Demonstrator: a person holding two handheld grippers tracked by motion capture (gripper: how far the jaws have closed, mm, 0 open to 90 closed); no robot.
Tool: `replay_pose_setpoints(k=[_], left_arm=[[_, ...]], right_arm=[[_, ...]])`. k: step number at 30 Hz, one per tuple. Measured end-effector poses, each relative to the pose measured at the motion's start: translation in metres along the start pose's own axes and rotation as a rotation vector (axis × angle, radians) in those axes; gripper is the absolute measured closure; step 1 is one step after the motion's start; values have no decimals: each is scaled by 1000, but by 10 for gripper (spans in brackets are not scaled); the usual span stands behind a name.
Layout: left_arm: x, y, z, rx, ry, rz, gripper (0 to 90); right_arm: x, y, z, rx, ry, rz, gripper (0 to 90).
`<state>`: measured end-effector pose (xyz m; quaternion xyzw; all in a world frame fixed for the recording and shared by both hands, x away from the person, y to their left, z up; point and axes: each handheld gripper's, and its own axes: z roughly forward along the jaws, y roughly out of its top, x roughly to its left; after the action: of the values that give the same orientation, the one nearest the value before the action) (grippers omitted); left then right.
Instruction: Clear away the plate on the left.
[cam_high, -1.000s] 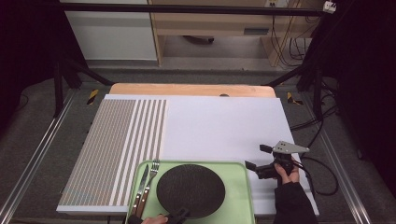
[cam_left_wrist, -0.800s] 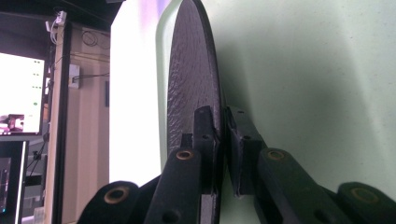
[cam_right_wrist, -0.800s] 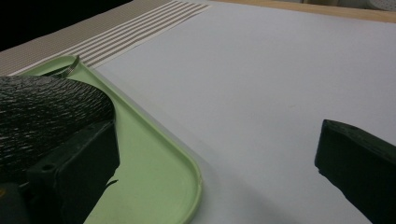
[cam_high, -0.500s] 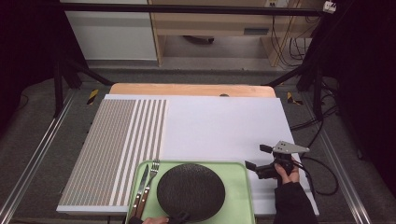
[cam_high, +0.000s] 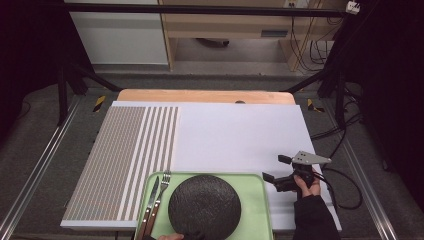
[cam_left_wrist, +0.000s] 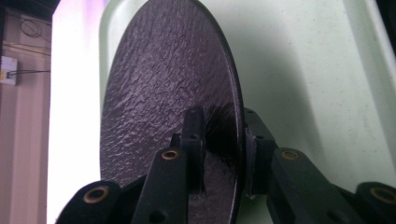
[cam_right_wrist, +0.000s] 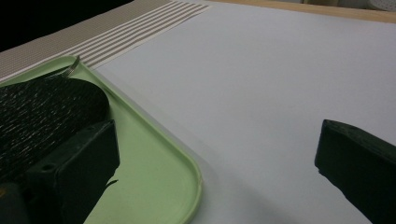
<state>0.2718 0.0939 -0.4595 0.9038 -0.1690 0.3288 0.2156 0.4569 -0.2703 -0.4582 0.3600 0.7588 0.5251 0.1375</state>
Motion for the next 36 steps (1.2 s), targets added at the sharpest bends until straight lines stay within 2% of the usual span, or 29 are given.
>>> replay_pose_setpoints(k=[15,23,29,36], left_arm=[[-5,1,11,-4,-37,-2,666],[-3,0,11,-4,-24,-23,576],[1,-1,9,8,-34,-74,451],[12,-3,0,-54,-55,-193,276]], right_arm=[[0,0,0,4,-1,0,2],[0,0,0,0,-3,-1,2],[0,0,0,0,-2,-1,2],[0,0,0,0,-3,-1,2]])
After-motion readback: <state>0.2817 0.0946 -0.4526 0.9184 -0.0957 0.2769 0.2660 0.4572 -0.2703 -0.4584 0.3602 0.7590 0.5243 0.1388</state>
